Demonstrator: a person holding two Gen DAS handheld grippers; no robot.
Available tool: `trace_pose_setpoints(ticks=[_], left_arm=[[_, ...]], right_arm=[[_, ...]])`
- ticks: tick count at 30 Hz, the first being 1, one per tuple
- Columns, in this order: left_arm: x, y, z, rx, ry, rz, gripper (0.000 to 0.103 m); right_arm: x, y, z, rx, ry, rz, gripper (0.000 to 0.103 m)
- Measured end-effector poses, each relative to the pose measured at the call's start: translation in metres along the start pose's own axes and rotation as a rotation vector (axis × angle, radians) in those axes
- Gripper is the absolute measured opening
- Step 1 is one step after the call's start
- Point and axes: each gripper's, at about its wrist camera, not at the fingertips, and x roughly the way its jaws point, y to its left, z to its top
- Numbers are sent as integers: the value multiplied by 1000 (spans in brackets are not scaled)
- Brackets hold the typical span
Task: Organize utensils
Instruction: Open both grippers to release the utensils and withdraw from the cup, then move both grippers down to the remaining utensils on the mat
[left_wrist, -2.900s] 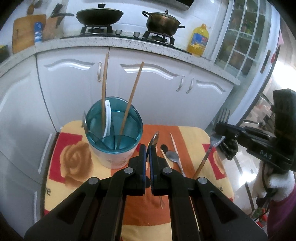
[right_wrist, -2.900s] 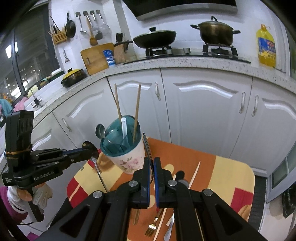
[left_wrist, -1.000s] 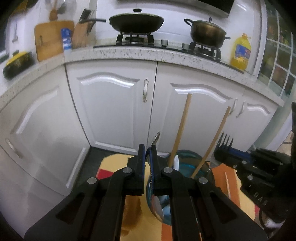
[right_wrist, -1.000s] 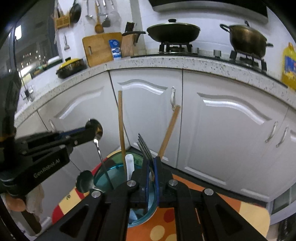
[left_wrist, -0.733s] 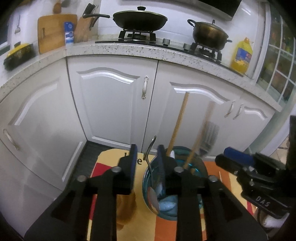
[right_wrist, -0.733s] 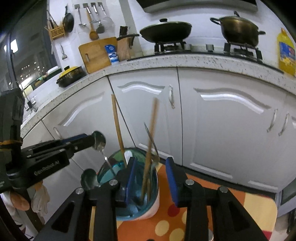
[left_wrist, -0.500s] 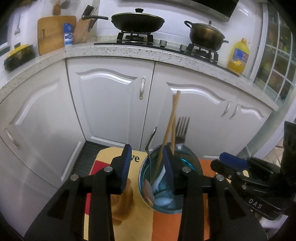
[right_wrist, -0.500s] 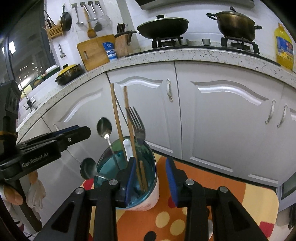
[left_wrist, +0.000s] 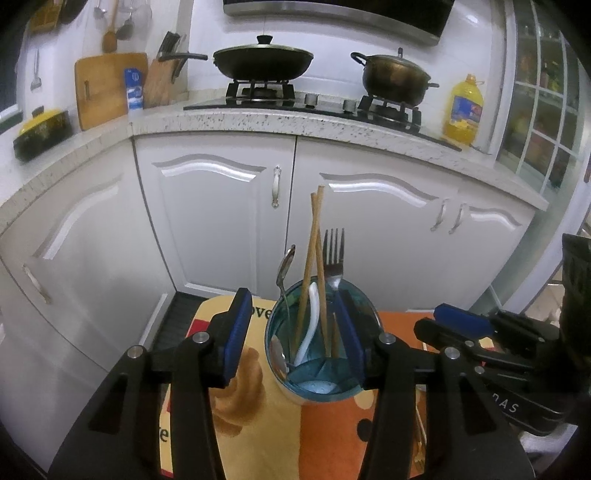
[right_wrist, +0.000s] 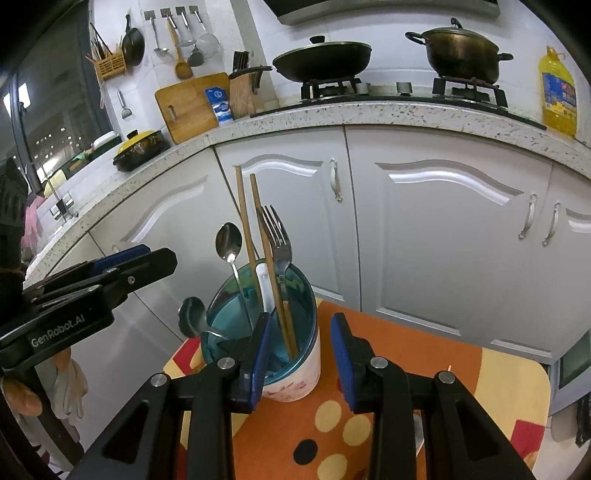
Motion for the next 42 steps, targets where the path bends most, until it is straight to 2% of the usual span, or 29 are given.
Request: trace_pose_setpoints(ticks=[21,32,42], left_arm=[[-40,-40,-36,55,-12,-39,47],[-44,-70,-58,89,31,-98,47],[-35,-79,-70,85,77,-125,47]], right_arm=[[-55,-2,-37,46,-31,-41,34],[-76,-20,-62,81,-19,-79,36],[-81,-42,-83,128,6,-108,36]])
